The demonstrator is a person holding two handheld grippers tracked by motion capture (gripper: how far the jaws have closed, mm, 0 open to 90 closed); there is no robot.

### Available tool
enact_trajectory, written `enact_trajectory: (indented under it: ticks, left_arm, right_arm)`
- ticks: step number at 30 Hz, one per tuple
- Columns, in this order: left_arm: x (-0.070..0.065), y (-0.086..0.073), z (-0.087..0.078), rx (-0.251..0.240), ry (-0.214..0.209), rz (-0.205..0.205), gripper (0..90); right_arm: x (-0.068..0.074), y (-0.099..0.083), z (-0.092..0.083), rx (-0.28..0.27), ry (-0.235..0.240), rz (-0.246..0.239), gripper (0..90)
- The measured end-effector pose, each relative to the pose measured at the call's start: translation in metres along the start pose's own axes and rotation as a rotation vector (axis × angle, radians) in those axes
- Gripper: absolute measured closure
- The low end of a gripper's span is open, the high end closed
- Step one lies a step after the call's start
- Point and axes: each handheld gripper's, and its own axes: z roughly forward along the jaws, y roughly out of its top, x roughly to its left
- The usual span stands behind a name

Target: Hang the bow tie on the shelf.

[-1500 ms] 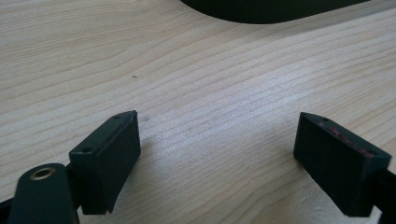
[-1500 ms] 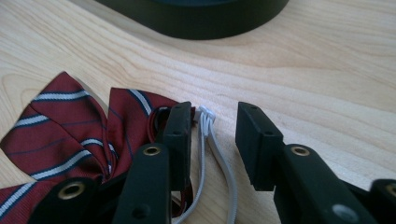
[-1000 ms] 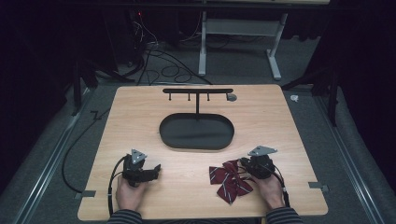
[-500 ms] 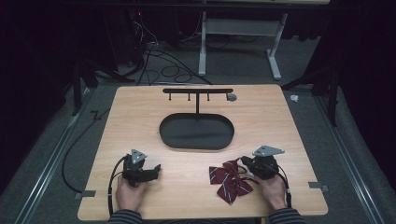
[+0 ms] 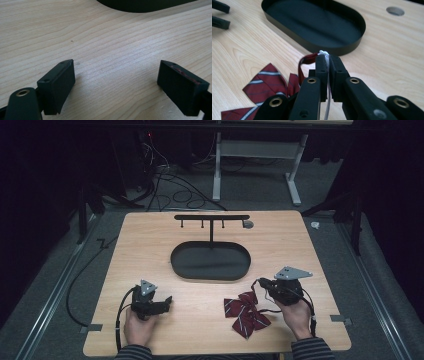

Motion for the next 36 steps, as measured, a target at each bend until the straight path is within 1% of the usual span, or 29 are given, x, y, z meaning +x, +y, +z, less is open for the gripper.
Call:
enact_trajectory:
  ticks: [2,5,9,10,11,12,16,17,20,21,22,24,25,28,30,31,36]
  left_arm:
    - [0.000,0.000,0.000,0.000,0.000,0.000,15.0]
    - [0.000,0.000,0.000,0.000,0.000,0.000,15.0]
    - [0.000,0.000,0.000,0.000,0.000,0.000,15.0]
    - [0.000,0.000,0.000,0.000,0.000,0.000,15.0]
    - [0.000,0.000,0.000,0.000,0.000,0.000,15.0]
    - [0.000,0.000,0.000,0.000,0.000,0.000,15.0]
    - [0.000,0.000,0.000,0.000,0.000,0.000,15.0]
    - [0.000,0.000,0.000,0.000,0.000,0.000,15.1]
    - [0.000,0.000,0.000,0.000,0.000,-0.001,15.1]
    - [0.000,0.000,0.000,0.000,0.000,0.000,15.1]
    - [0.000,0.000,0.000,0.000,0.000,0.000,15.1]
    - [0.000,0.000,0.000,-0.001,0.001,-0.001,15.1]
    - [0.000,0.000,0.000,-0.001,0.001,-0.001,15.2]
    - [0.000,0.000,0.000,-0.001,0.001,-0.001,15.2]
    - [0.000,0.000,0.000,-0.001,0.001,-0.001,15.2]
    - [0.000,0.000,0.000,-0.001,0.001,-0.001,15.2]
    - [0.000,0.000,0.000,-0.001,0.001,-0.001,15.2]
  right_arm:
    - [0.000,0.002,-0.001,-0.004,0.000,-0.004,88.5]
    - [0.000,0.012,-0.006,-0.019,0.003,-0.020,88.5]
    - [0.000,0.019,-0.009,-0.031,0.007,-0.025,88.5]
    - [0.000,0.024,-0.010,-0.041,0.013,-0.027,88.5]
    - [0.000,0.024,-0.010,-0.041,0.013,-0.027,88.5]
    - [0.000,0.029,-0.012,-0.050,0.019,-0.027,88.5]
    - [0.000,0.035,-0.013,-0.062,0.027,-0.039,88.5]
    - [0.001,0.040,-0.014,-0.068,0.031,-0.041,88.5]
    - [0.002,0.045,-0.016,-0.076,0.037,-0.047,88.5]
    - [0.002,0.050,-0.018,-0.086,0.042,-0.052,88.6]
    - [0.002,0.050,-0.018,-0.086,0.042,-0.052,88.6]
    - [0.004,0.058,-0.021,-0.098,0.048,-0.062,88.6]
    - [0.004,0.058,-0.021,-0.098,0.048,-0.062,88.6]
    - [0.004,0.068,-0.023,-0.108,0.049,-0.076,88.5]
    - [0.004,0.069,-0.023,-0.110,0.048,-0.081,88.6]
    - [0.005,0.073,-0.024,-0.115,0.049,-0.085,88.6]
    - [0.004,0.079,-0.025,-0.124,0.052,-0.085,88.6]
